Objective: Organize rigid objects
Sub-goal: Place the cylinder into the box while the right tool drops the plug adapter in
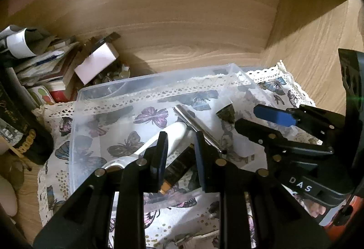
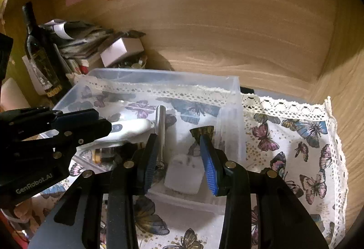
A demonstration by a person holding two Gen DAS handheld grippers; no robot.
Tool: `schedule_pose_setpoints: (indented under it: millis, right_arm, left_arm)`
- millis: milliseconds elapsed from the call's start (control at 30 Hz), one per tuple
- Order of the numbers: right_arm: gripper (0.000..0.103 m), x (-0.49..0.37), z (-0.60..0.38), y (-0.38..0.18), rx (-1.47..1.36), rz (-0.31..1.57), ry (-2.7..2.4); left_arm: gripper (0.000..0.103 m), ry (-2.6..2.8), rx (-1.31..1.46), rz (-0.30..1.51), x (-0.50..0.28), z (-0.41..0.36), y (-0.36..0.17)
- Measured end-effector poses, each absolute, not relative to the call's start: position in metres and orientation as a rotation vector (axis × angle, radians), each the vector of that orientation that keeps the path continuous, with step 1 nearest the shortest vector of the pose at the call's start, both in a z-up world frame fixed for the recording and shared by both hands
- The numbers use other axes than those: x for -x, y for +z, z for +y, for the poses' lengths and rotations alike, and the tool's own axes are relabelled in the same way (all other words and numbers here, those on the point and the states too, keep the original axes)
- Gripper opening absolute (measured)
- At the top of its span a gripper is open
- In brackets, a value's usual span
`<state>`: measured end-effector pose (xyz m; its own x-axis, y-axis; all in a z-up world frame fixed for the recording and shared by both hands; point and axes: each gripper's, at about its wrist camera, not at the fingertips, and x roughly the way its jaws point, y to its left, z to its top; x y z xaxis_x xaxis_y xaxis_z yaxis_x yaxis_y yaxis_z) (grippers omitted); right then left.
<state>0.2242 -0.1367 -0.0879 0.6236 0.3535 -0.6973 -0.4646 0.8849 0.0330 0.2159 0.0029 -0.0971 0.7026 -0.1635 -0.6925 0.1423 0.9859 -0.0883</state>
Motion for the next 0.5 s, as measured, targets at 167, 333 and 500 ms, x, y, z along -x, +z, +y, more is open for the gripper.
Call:
schedule_pose_setpoints:
  millis: [167, 333, 500]
  right_arm:
    - [0.039, -0.214, -0.139, -0.076, 0.145, 0.732, 0.484]
    - [0.042, -0.197, -0.138, -0.061, 0.15, 0.683, 0.5]
    - [0.052, -0.175, -0.141, -0.047, 0.157, 0.631, 0.514]
  left_arm:
    - [0.025, -0.172, 0.032, 0.757, -0.207, 0.005, -0.087]
    - [0.035, -0.163, 0.026, 0.702, -0.187, 0.009, -0.071]
    - [0.058, -0.142, 0.016, 0.623, -0.16, 0.017, -0.052]
